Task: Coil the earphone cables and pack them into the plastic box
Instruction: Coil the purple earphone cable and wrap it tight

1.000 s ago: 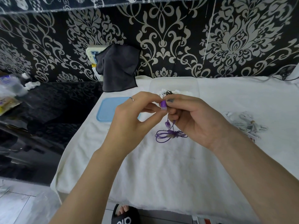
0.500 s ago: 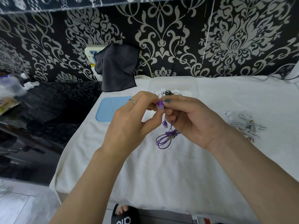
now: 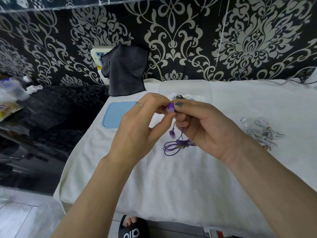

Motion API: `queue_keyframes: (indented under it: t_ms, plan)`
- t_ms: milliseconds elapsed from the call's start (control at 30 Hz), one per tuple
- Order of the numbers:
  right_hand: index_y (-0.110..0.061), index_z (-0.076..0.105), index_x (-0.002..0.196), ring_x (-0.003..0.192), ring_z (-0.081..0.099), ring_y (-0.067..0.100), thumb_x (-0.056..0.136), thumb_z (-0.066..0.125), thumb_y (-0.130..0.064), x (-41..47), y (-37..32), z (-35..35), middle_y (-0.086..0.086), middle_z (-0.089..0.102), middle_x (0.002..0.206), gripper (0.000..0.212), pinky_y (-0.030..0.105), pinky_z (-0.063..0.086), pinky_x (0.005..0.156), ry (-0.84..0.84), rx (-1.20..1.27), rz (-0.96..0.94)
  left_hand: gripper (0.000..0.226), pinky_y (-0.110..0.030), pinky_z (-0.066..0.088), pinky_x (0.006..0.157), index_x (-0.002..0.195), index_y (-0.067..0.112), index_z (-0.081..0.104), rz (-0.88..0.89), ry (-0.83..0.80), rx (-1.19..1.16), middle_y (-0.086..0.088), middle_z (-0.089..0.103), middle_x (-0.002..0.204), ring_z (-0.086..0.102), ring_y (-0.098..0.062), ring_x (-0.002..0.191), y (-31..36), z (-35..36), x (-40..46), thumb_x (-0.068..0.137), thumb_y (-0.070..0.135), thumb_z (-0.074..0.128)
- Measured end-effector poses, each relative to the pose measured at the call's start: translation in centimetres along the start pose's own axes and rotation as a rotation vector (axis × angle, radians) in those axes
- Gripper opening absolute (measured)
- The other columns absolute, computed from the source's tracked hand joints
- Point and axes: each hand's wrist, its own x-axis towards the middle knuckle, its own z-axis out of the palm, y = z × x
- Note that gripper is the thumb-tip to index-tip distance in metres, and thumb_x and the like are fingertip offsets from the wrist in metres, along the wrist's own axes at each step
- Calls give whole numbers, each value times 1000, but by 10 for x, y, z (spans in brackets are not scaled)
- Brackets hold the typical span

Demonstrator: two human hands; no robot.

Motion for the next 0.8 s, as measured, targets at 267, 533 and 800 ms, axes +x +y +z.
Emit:
queue_keyframes:
  t_ms: [267,533,800]
  plan:
    - [-11,76,70,55,40,8,96,53,-2,-3,-4,2,0,48,64,35,18,37,50,0,-32,12,15,-28,57,84,104,1,66,-67,-1,-126,1,67,96,68,-10,91,5,-1,1,99,14,62]
    - [-15,76,68,52,36,7,96,53,-4,-4,-5,3,1,37,69,38,18,39,47,-5,-37,38,8,-36,56,83,99,0,64,-178,-41,-306,-5,65,93,67,-22,91,8,0,-1,98,6,60]
    - [-12,78,73,50,36,5,83,63,-11,-4,-2,5,1,42,72,18,18,40,46,-19,0,76,9,-55,51,85,95,7,61,-284,-58,-482,-8,63,96,63,-32,94,9,1,-1,100,8,55]
